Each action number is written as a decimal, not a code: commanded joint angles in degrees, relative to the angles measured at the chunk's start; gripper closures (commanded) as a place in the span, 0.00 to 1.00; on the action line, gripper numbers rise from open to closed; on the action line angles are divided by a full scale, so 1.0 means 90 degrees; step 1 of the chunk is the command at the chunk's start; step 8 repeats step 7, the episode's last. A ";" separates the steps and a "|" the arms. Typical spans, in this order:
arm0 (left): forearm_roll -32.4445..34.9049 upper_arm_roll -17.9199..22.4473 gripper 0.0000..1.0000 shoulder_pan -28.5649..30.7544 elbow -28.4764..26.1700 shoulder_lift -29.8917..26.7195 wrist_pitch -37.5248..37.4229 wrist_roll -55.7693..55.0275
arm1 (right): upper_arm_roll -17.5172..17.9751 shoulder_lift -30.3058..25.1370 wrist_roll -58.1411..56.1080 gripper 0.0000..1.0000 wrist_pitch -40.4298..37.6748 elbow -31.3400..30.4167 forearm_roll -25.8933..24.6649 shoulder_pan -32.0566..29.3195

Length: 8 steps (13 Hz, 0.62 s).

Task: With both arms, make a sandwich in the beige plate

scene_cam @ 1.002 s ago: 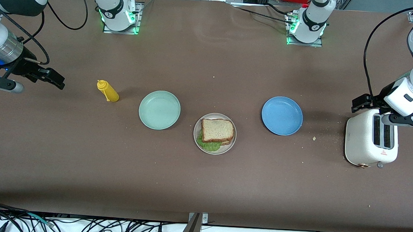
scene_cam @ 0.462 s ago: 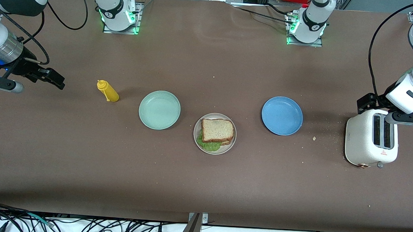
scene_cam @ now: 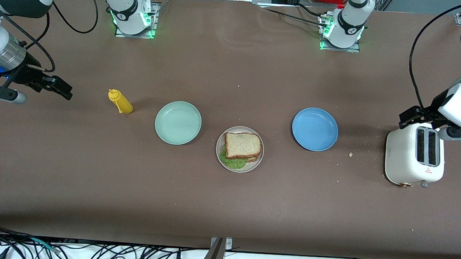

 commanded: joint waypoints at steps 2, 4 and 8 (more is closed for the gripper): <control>-0.0200 0.0131 0.00 0.0061 0.0536 0.0007 -0.0987 0.0472 | 0.0018 0.0014 -0.0083 0.00 -0.0037 0.0093 0.0127 -0.0028; -0.0220 0.0111 0.00 0.0061 0.1023 0.0065 -0.1630 0.0473 | 0.0018 0.0014 -0.0093 0.00 -0.0037 0.0103 0.0127 -0.0028; -0.0200 0.0082 0.00 0.0023 0.1367 0.0183 -0.2122 0.0463 | 0.0008 0.0014 -0.0103 0.00 -0.0047 0.0103 0.0127 -0.0028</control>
